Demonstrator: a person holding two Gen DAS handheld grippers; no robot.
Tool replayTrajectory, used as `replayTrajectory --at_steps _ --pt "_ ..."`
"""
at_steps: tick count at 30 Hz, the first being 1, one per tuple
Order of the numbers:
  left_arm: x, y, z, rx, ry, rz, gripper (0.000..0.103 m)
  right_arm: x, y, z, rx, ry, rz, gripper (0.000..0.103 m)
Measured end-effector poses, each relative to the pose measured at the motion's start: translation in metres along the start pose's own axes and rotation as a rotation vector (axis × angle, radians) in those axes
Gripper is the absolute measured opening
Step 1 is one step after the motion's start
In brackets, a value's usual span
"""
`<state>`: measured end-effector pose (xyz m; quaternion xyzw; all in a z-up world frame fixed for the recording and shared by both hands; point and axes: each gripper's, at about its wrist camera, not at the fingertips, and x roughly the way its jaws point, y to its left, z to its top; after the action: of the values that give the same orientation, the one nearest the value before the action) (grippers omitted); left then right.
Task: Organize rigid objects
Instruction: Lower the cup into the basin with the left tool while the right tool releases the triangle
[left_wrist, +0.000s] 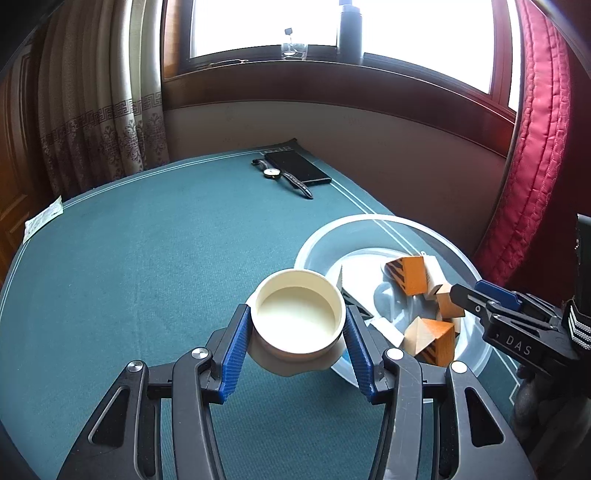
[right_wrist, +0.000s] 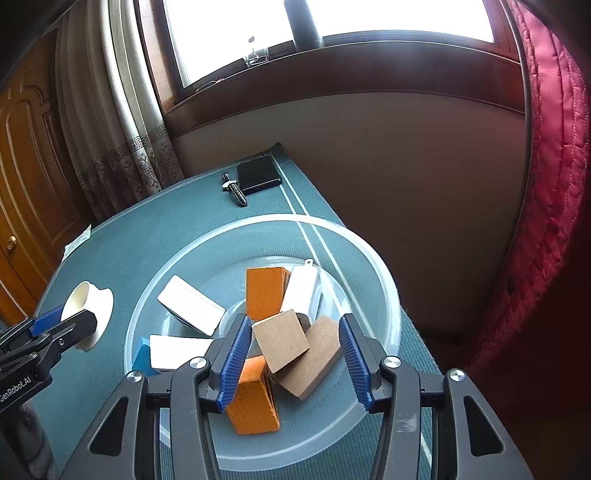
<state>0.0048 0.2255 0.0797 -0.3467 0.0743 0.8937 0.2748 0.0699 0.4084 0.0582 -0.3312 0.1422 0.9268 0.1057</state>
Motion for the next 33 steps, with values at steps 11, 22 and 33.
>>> replayTrajectory --at_steps 11,22,33 --pt "0.019 -0.043 0.017 0.064 0.003 -0.06 0.051 0.0 -0.007 -0.007 0.021 -0.011 0.005 0.053" --pt "0.043 -0.063 0.018 0.08 0.043 -0.127 0.051 0.0 -0.009 -0.01 0.022 -0.01 0.044 0.053" --pt "0.046 -0.048 0.017 0.019 0.052 -0.131 0.057 -0.008 -0.017 -0.004 0.031 -0.053 -0.006 0.053"
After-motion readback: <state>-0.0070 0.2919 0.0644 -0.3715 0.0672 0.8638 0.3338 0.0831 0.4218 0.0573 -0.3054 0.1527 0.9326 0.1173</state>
